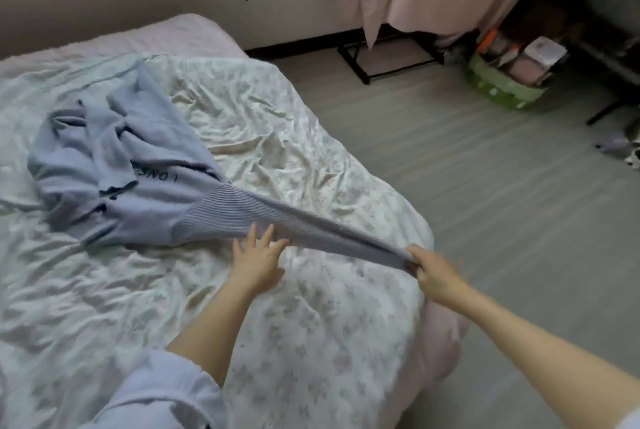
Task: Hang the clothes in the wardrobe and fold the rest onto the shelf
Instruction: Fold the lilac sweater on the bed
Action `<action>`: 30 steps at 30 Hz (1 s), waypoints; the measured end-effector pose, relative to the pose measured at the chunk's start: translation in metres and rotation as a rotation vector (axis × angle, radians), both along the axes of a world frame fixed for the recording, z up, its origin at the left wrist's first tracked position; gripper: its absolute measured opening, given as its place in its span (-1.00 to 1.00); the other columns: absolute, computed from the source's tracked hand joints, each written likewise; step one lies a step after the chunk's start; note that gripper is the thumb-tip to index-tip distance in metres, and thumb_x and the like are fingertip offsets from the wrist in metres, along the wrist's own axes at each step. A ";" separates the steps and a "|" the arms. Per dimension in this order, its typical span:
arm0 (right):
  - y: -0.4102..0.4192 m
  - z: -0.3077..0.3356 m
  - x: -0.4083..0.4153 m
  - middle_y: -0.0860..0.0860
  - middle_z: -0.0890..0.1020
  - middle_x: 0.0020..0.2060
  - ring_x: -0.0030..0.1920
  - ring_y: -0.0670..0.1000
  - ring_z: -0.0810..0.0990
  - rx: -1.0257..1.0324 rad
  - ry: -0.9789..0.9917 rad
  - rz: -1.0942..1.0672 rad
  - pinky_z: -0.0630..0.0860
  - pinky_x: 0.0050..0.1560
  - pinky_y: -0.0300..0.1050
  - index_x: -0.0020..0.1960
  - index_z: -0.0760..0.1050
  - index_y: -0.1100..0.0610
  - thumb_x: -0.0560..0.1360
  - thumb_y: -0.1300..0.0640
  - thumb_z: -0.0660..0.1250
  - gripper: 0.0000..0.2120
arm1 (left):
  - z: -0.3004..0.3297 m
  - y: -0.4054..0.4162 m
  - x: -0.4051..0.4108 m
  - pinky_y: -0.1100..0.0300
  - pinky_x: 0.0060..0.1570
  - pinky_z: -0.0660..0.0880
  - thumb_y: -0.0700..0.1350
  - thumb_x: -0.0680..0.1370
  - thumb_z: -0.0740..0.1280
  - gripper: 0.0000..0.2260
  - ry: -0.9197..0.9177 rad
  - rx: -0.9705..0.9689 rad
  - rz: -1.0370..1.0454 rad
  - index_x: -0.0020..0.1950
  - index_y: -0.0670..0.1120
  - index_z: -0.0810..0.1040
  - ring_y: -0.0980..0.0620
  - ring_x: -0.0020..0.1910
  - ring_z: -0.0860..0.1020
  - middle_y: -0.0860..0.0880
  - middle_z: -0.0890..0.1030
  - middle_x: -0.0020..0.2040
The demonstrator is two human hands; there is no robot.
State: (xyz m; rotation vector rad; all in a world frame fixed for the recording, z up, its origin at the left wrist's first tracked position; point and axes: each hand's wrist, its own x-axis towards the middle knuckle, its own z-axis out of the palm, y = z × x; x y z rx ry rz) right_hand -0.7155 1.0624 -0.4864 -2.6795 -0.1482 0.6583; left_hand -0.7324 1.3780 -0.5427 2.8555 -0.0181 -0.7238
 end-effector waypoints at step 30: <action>0.183 -0.102 -0.009 0.01 0.12 0.49 0.48 0.01 0.08 -0.127 -0.139 0.408 -0.04 0.44 0.15 0.50 0.05 0.01 0.51 0.17 0.15 -0.41 | -0.056 0.114 -0.026 -0.15 0.43 0.05 0.08 0.50 0.28 -0.24 0.015 0.117 0.135 0.53 0.15 -0.15 -0.13 0.52 -0.20 -0.02 -0.21 0.55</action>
